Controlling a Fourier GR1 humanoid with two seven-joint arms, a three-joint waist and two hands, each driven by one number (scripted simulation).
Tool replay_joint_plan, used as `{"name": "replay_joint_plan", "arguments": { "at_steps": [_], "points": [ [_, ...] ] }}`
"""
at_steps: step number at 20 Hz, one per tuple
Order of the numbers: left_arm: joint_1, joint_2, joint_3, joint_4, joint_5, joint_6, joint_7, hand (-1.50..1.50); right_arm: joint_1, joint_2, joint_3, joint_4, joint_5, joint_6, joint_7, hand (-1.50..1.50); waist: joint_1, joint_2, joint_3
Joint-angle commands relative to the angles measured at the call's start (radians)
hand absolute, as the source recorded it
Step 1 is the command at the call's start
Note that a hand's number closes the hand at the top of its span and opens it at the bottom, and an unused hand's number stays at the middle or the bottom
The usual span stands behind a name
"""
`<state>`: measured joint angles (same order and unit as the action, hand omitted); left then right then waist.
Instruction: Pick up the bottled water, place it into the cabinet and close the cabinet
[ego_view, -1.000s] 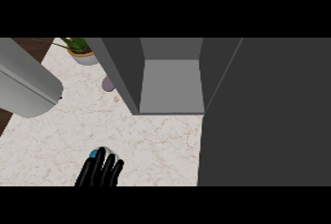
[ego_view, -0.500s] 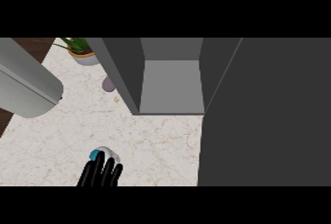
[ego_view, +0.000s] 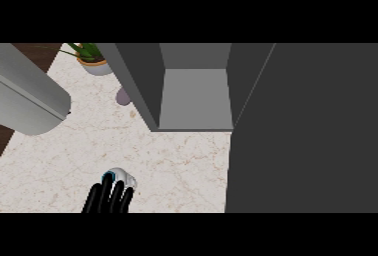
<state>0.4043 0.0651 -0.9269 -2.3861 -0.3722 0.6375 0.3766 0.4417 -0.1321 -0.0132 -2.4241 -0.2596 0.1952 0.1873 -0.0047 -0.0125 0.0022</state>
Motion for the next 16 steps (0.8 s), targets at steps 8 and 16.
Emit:
{"name": "replay_joint_plan", "arguments": {
  "at_steps": [8,16],
  "points": [
    [0.102,0.112,0.008,-0.107,-0.097,0.100,-0.047,-1.50,0.109,-0.006,-0.058,-0.183,-0.189,0.048,0.043,-1.50,-0.001,0.002,-0.002],
    [0.115,0.218,0.193,-0.020,0.106,0.100,-0.146,-1.50,0.179,0.006,-0.054,-0.240,-0.191,0.078,0.023,-1.50,-0.014,0.005,-0.006]
  ]
}}
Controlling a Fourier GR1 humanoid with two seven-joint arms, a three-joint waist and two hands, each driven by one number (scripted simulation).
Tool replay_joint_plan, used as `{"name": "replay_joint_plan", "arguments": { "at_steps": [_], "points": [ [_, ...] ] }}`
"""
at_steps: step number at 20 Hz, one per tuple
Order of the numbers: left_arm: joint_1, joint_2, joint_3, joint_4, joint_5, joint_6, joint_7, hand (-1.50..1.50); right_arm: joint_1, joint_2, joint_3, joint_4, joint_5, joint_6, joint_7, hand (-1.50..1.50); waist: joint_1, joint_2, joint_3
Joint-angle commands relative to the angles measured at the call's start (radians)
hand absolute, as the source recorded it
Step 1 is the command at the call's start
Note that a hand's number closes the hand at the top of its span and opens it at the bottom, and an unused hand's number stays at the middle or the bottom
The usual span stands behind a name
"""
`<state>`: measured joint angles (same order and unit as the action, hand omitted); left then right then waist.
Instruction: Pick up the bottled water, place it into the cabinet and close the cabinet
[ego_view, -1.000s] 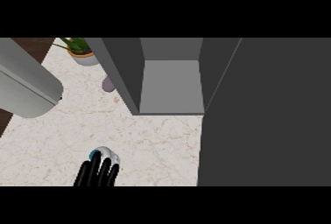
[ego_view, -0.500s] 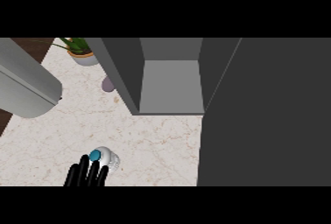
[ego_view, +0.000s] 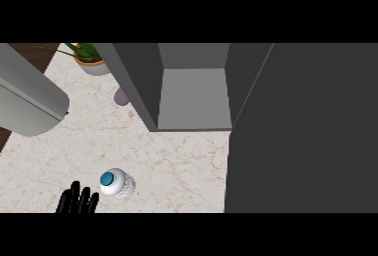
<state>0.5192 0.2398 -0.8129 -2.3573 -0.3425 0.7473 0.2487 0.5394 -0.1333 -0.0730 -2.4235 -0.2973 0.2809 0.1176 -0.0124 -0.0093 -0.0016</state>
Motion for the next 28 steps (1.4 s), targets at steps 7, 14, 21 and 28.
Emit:
{"name": "replay_joint_plan", "arguments": {
  "at_steps": [7,14,21,28],
  "points": [
    [-0.054,0.065,0.244,0.118,0.273,-0.077,-0.116,-1.50,0.110,0.026,0.004,-0.224,-0.161,0.013,0.051,-1.50,-0.013,0.004,-0.003],
    [-0.078,0.061,0.370,0.301,0.440,-0.184,-0.284,-1.50,0.126,0.012,-0.007,-0.219,-0.192,0.030,0.052,-1.50,-0.006,0.006,-0.003],
    [-0.168,0.006,0.461,0.499,0.502,-0.215,-0.349,-1.50,0.176,-0.003,-0.058,-0.176,-0.232,0.091,-0.028,-1.50,-0.011,0.008,0.000],
    [-0.209,0.003,0.557,0.703,0.597,-0.327,-0.458,-1.50,0.229,-0.004,-0.062,-0.227,-0.251,0.101,-0.042,-1.50,-0.018,0.006,-0.001]
  ]
}}
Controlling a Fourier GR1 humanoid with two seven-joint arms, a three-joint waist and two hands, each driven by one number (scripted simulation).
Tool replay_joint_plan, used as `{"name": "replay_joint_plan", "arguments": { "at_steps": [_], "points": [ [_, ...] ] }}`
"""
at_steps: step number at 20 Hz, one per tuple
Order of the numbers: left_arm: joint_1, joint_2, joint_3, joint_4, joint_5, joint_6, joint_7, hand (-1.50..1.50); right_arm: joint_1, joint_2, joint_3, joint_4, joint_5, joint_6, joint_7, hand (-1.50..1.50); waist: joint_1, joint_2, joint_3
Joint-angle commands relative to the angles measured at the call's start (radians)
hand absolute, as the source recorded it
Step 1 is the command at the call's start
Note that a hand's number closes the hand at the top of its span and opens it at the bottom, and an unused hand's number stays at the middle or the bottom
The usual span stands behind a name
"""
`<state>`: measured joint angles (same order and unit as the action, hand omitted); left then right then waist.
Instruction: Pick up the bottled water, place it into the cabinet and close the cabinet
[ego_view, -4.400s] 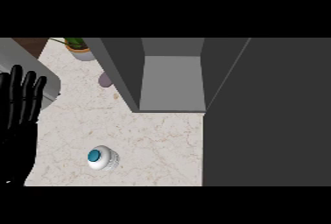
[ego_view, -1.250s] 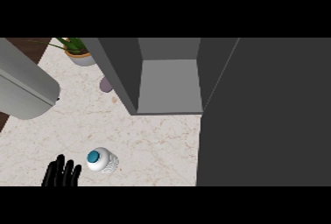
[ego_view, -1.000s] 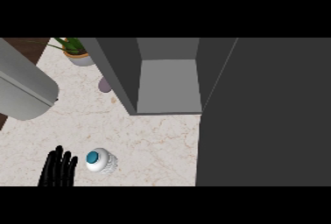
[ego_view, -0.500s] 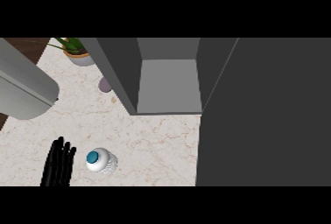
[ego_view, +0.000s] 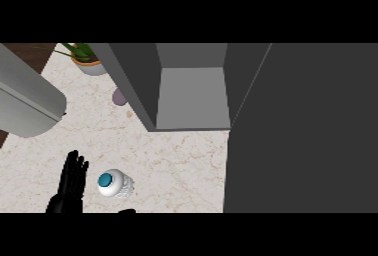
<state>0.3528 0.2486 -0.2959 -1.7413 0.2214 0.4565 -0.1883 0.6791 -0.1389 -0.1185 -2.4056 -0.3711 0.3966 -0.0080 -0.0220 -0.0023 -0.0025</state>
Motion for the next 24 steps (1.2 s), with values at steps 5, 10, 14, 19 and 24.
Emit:
{"name": "replay_joint_plan", "arguments": {
  "at_steps": [5,10,14,19,24],
  "points": [
    [-0.077,-0.056,0.060,0.263,0.062,-0.092,-0.115,-1.50,0.088,-0.003,-0.030,-0.175,-0.194,0.022,0.024,-1.50,-0.004,0.000,0.000],
    [-0.148,-0.109,0.085,0.419,0.037,-0.075,-0.192,-1.50,0.068,-0.037,-0.035,-0.197,-0.222,-0.002,0.071,-1.50,0.002,0.004,-0.001],
    [-0.143,-0.129,0.155,0.505,0.121,-0.166,-0.291,-1.50,0.152,-0.044,-0.085,-0.173,-0.235,0.064,-0.002,-1.50,-0.001,-0.001,0.000],
    [-0.141,-0.166,0.156,0.616,0.154,-0.299,-0.428,-1.50,0.145,-0.064,-0.125,-0.179,-0.268,0.035,-0.002,-1.50,0.003,0.000,0.000],
    [-0.241,-0.150,0.187,0.738,0.178,-0.413,-0.469,-1.50,0.177,-0.065,-0.103,-0.210,-0.263,0.045,-0.008,-1.50,-0.001,0.001,0.000]
  ]
}}
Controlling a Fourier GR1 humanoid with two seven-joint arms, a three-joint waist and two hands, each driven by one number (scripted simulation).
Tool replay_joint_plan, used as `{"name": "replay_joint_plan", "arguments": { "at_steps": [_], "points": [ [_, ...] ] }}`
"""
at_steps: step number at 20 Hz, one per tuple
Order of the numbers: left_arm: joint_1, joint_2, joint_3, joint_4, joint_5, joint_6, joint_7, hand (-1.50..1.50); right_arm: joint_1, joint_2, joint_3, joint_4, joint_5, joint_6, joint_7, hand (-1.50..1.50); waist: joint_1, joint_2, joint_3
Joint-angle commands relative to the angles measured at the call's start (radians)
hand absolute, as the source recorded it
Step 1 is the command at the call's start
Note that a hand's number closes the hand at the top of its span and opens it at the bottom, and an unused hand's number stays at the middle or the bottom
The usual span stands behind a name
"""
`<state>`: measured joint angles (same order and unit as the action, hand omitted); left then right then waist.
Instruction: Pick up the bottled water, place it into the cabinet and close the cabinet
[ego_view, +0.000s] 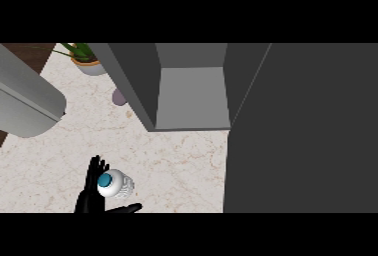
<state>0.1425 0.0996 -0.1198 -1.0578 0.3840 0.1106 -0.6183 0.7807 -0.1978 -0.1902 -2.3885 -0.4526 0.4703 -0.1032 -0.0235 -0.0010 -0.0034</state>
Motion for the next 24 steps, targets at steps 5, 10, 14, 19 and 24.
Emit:
{"name": "replay_joint_plan", "arguments": {
  "at_steps": [5,10,14,19,24],
  "points": [
    [-0.093,-0.053,0.046,0.187,0.055,-0.160,-0.133,1.50,0.064,0.003,-0.004,-0.201,-0.160,-0.038,0.074,-1.50,0.003,0.002,0.000],
    [-0.116,-0.034,0.084,0.210,0.109,-0.264,-0.140,1.50,0.058,-0.001,-0.015,-0.203,-0.151,-0.056,0.076,-1.50,0.012,0.002,0.001],
    [-0.111,-0.025,0.066,0.179,0.080,-0.254,-0.144,1.50,0.112,0.017,0.000,-0.239,-0.128,-0.040,0.058,-1.50,0.012,0.000,0.002],
    [-0.238,0.118,0.156,0.271,0.147,-0.408,-0.092,1.50,0.144,0.009,-0.031,-0.184,-0.104,0.013,-0.024,-1.50,-0.005,0.000,0.001],
    [-0.333,0.148,0.174,0.350,0.124,-0.441,-0.136,1.50,0.164,-0.018,-0.040,-0.222,-0.167,0.008,-0.010,-1.50,-0.001,0.001,0.001]
  ]
}}
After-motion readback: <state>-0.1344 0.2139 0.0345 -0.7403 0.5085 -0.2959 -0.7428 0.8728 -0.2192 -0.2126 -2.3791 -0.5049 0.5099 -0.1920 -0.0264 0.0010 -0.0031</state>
